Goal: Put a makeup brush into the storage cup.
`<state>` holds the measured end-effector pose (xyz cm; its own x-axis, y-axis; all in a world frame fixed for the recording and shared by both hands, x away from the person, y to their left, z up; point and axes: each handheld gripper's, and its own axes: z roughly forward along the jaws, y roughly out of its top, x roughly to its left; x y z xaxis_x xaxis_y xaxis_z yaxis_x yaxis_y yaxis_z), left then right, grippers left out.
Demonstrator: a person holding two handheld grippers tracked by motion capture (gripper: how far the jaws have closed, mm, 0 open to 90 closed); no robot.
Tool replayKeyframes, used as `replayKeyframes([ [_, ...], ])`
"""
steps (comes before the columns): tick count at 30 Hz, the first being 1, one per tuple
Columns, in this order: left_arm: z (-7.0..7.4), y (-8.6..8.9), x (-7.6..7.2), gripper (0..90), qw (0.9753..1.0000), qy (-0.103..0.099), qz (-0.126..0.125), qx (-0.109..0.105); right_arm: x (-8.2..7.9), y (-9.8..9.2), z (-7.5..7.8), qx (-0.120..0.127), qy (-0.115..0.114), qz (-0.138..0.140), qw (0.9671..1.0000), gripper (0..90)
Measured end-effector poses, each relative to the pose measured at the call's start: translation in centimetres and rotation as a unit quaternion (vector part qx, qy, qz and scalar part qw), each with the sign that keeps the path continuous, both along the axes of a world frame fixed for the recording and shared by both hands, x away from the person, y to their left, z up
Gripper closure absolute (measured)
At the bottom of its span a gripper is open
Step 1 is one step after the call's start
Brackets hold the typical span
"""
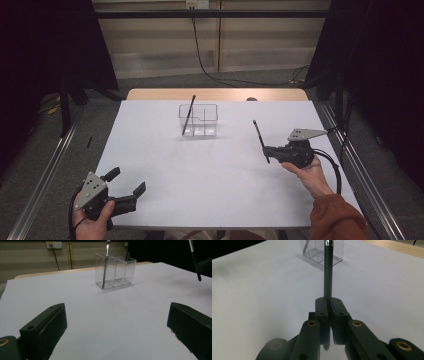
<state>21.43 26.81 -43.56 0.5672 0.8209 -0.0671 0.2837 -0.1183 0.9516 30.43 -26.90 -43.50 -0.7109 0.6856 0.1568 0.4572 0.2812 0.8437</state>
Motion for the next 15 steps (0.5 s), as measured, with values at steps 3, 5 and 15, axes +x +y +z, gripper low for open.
replayKeyframes([
  [3, 0.0, 0.0, 0.0, 2.7, 1.0, -0.001, 0.0, -0.003, -0.3, 0.2, 0.1, 0.008, -0.008, 0.004, 0.9999, 84.5],
  [5, 0.0, 0.0, 0.0, 2.7, 1.0, -0.001, 0.001, -0.003, -0.5, 0.1, 0.3, 0.022, -0.017, 0.003, 0.9996, 84.5],
  [15, 0.0, -0.2, -0.1, 2.7, 1.0, 0.0, -0.001, -0.008, -1.4, 0.5, 0.6, 0.06, -0.034, 0.001, 0.9976, 84.5],
])
